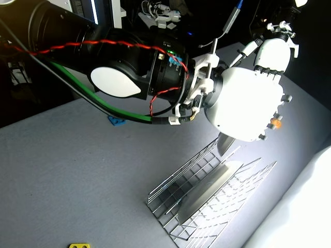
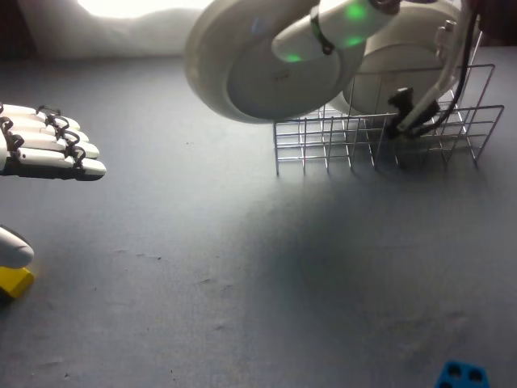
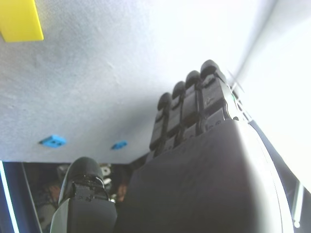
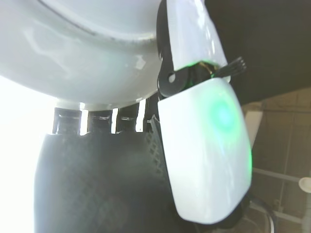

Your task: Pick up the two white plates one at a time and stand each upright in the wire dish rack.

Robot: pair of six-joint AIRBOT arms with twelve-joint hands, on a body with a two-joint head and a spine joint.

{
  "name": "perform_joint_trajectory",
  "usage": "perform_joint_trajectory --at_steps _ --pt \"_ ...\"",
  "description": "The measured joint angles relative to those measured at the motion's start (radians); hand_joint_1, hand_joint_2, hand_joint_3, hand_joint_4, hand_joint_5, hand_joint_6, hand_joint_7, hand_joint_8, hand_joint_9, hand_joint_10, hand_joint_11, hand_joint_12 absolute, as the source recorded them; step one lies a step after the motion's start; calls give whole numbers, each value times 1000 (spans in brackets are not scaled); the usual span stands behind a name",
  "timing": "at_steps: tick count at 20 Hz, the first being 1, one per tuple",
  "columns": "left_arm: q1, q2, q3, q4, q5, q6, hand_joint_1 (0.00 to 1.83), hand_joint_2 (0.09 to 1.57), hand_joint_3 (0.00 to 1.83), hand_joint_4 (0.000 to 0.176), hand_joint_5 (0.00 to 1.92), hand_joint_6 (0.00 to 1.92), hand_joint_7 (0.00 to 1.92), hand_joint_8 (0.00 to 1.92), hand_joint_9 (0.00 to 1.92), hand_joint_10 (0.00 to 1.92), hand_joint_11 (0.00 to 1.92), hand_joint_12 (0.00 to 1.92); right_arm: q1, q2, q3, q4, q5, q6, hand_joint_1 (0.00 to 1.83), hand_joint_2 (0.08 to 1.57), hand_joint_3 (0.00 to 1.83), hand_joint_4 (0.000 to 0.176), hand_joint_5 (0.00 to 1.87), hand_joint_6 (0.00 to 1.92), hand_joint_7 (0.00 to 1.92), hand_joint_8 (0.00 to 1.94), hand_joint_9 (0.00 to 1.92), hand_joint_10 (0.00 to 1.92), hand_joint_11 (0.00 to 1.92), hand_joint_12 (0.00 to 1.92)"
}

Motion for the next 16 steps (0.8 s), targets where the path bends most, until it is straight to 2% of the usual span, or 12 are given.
perform_joint_trajectory --at_steps 6,14,16 --pt "0 1 -8 1 0 0 0 1140 4 0 29 2 4 1 0 0 0 0 -6 11 47 11 -5 -1 1376 1107 0 0 914 1042 1021 1006 919 1085 815 1176" --pt "0 1 -12 2 2 0 0 1138 2 0 49 8 24 8 7 3 2 1 -32 34 47 6 -8 -18 1372 1119 2 0 895 1077 983 1063 904 1116 787 1193" --pt "0 1 -12 2 1 0 0 1127 0 0 36 2 18 4 0 0 0 0 -36 36 47 -8 -18 -19 1376 1107 0 0 925 1030 1021 1010 920 1084 808 1181"
